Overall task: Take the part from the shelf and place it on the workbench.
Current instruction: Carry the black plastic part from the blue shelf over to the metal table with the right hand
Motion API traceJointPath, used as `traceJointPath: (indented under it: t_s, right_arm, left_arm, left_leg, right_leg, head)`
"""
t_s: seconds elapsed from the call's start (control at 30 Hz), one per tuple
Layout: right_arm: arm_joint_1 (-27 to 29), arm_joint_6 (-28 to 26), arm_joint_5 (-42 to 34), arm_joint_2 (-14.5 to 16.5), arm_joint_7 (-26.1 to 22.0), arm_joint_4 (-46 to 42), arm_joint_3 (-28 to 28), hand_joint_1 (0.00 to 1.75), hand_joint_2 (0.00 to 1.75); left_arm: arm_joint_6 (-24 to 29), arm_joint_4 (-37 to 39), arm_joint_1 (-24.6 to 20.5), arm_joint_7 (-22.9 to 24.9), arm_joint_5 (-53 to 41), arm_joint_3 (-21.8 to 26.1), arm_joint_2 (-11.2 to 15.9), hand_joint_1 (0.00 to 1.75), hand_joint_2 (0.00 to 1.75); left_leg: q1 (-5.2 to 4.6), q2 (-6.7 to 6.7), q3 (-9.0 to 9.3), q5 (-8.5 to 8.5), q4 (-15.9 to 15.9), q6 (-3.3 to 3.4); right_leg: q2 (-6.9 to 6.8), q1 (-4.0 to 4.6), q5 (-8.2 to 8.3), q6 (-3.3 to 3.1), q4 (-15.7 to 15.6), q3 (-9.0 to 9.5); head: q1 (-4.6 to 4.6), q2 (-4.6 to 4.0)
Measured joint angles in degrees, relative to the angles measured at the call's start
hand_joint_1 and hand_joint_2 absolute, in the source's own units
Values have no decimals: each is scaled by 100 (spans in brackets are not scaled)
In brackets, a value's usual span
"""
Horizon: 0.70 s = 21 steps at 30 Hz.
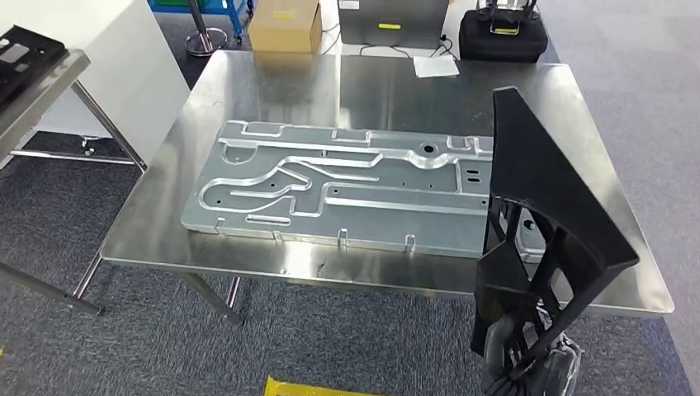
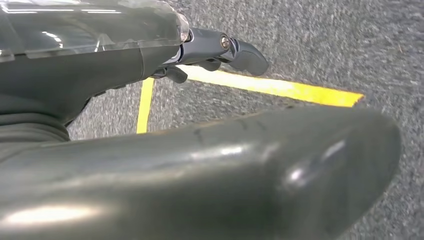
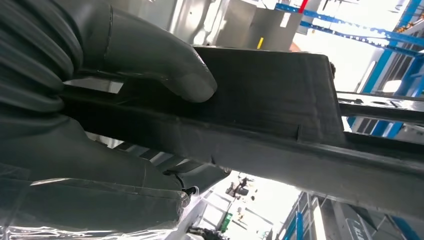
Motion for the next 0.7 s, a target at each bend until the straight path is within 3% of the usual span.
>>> traceJointPath:
  t_s: [0.03,0.07,0.1,0.2,0.23,0.37,0.4,0.47,0.5,0.53,0.57,0.63,0.67,0.7]
  right_arm:
    - [-1,-7,7,-1,5,0,2,175,175]
    - [-3,-15,13,-1,12,0,2,175,175]
    - [-4,-25,20,-2,18,0,3,175,175]
    - [-21,-53,51,-12,40,1,7,175,175]
    - [-33,-60,64,-17,48,1,10,175,175]
    - [-135,-70,144,-41,51,-25,43,175,175]
    - [-174,-70,171,-50,46,-34,54,175,175]
    - [-249,-69,221,-74,36,-43,82,175,175]
    - [-279,-70,245,-88,33,-45,104,175,175]
    - [-307,-75,275,-102,31,-49,129,175,175]
    - [-337,-82,330,-116,30,-56,155,175,175]
    - [-403,-101,540,-130,32,-90,187,175,175]
    - [-438,-108,663,-129,32,-113,195,175,175]
    - [-466,-114,766,-122,33,-140,195,175,175]
  left_arm:
    - [-1,0,8,0,3,0,0,0,0]
    - [-1,0,15,-2,5,0,1,0,0]
    - [-1,0,23,-5,7,0,1,0,0]
    - [-3,0,73,-21,6,0,10,0,0]
    - [-4,0,84,-24,3,0,14,0,0]
    - [-17,0,29,-27,-30,-2,17,0,0]
    - [-22,0,11,-28,-44,-2,17,0,0]
    - [-37,0,-9,-28,-74,-4,20,0,0]
    - [-48,0,-14,-26,-90,-8,20,0,0]
    - [-58,0,-16,-25,-102,-13,19,0,0]
    - [-68,0,-17,-23,-114,-20,17,0,0]
    - [-84,0,-18,-22,-131,-33,15,0,0]
    - [-89,0,-23,-22,-142,-38,22,0,0]
    - [-92,1,-27,-22,-152,-40,30,0,0]
  left_leg:
    - [0,6,-154,-204,-43,6]
    - [-1,10,-265,-248,-192,22]
    - [-4,14,-342,-66,-432,44]
    - [-47,18,-492,1236,-1179,143]
    - [-66,16,-515,1473,-1257,177]
    - [-48,5,-400,1467,-1378,286]
    - [-33,7,-350,1454,-1429,314]
    - [-33,13,-277,1403,-1463,362]
    - [-32,14,-241,1371,-1466,376]
    - [-28,13,-201,1334,-1462,384]
    - [-18,7,-155,1294,-1454,383]
    - [8,-14,-83,1201,-1406,346]
    - [6,-30,-70,1147,-1354,314]
    - [-3,-42,-72,1113,-1321,283]
  right_leg:
    - [11,0,-80,5,-13,120]
    - [19,0,-170,10,-20,241]
    - [22,3,-263,18,-24,364]
    - [54,21,-526,83,10,597]
    - [70,23,-592,121,16,623]
    - [45,13,-795,253,98,651]
    - [30,5,-906,277,331,532]
    - [16,-18,-1154,326,1057,73]
    - [14,-39,-1193,363,1362,-162]
    - [10,-67,-1122,408,1503,-327]
    - [4,-103,-930,458,1432,-394]
    - [-13,-186,-386,568,827,-276]
    - [-17,-206,-201,602,506,-196]
    - [-22,-216,-117,566,305,-145]
  head:
    - [1,0]
    - [-1,0]
    - [0,0]
    - [7,0]
    - [9,0]
    - [13,0]
    - [15,0]
    - [17,0]
    - [16,0]
    - [16,0]
    - [16,0]
    - [18,0]
    - [27,0]
    - [30,0]
